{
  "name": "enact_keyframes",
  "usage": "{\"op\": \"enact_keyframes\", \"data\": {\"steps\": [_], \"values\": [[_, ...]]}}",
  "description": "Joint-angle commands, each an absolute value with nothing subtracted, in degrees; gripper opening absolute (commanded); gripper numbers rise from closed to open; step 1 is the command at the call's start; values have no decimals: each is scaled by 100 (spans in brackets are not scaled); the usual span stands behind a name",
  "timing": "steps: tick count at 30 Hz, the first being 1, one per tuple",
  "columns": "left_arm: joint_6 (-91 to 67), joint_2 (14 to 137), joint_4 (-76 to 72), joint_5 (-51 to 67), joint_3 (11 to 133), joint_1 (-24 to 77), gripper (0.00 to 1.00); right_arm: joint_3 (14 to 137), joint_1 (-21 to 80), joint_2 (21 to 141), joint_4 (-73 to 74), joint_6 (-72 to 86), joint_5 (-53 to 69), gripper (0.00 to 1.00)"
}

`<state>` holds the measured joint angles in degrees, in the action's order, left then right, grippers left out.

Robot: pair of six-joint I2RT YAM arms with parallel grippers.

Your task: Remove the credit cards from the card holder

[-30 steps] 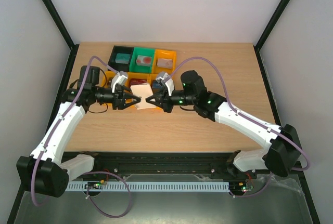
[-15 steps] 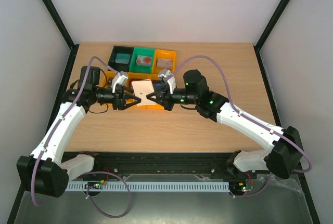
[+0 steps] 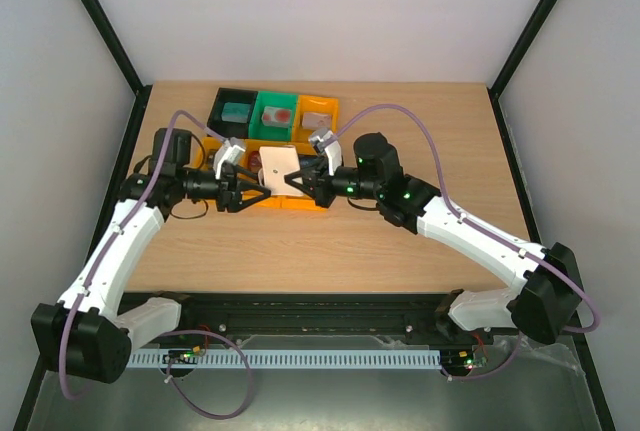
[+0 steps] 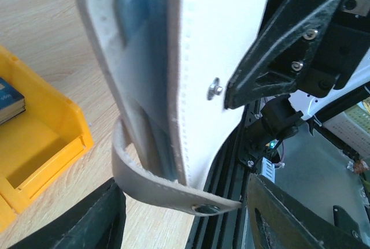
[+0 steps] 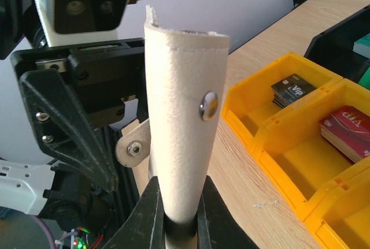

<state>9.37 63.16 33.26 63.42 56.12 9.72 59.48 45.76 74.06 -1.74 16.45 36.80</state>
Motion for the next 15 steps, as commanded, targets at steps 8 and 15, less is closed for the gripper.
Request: {"op": "enact_keyframes", "data": {"steps": [8,15], "values": [[767,6084,3154,6272,5429,828,60,6085,4529,7239,-208,1731,3544,2],[721,6091,3096,6279,5388,824,60,6005,4503,7198,-239,1784,3491,2]]}}
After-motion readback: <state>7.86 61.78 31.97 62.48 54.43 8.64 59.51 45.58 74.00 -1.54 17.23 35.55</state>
